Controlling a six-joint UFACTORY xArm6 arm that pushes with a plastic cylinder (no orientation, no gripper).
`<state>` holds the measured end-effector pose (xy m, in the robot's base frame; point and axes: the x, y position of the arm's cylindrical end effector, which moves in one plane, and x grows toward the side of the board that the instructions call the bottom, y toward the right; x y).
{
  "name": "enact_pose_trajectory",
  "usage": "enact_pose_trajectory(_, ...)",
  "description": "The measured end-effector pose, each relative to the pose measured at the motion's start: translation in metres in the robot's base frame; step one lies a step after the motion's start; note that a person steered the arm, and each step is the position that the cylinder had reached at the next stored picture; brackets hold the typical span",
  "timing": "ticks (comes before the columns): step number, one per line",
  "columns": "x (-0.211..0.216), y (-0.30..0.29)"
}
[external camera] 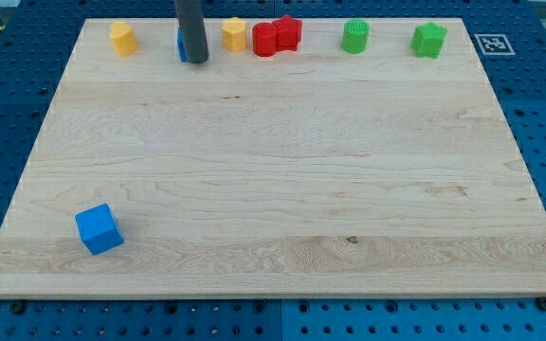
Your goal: Move arm to the bottom
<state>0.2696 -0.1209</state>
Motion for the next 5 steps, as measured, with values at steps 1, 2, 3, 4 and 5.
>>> enact_pose_trajectory(1,0.001,-0.001)
enact_pose_trajectory(2,0.032,-0.004)
enact_pose_trajectory(3,0.038,-0.026)
enact_pose_trajectory(4,0.076,-0.02)
enact_pose_trajectory(5,0.123,0.022)
